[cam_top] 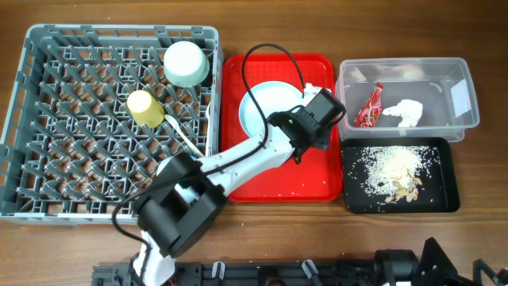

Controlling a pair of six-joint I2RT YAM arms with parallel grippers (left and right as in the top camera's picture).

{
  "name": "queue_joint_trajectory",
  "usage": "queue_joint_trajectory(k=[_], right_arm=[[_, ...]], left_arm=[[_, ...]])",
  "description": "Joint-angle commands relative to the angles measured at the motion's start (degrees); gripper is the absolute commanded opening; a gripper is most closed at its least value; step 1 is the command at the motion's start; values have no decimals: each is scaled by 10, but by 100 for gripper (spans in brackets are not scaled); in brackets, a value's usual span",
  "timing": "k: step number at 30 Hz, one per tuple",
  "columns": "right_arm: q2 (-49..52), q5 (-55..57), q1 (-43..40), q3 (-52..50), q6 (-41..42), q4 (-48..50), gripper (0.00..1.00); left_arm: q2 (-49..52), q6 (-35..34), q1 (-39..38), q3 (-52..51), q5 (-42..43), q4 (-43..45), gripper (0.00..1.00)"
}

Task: Sort waste into correct bins and load items into the dishwasher rack
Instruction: 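Grasp the white plate rim with the left gripper and lift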

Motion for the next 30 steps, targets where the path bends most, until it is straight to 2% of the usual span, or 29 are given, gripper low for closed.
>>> queue_joint_trajectory(k=[1, 14, 18, 21, 22, 23, 24, 27, 30], right_arm=[[-4, 0, 0, 1, 2, 1, 100], [-4, 0, 0, 1, 2, 1, 100], [-4, 0, 0, 1, 2, 1, 100], [-4, 0, 0, 1, 2, 1, 100], [-4, 0, 0, 1, 2, 1, 100], [-4, 0, 0, 1, 2, 1, 100], [-4, 0, 0, 1, 2, 1, 100], [-4, 0, 0, 1, 2, 1, 100], [-4, 0, 0, 1, 2, 1, 100]], left_arm=[[23, -1, 2, -3, -21, 13, 36], [74, -1, -2, -3, -21, 12, 36], [74, -1, -2, -3, -21, 9, 32], [74, -1, -2, -3, -21, 4, 23], [74, -1, -2, -3, -21, 4, 16], [74, -1, -2, -3, -21, 4, 4], [73, 2, -2, -3, -21, 2, 4], [2, 9, 15, 15, -21, -53, 4], [-141, 12, 48, 38, -21, -104, 4]])
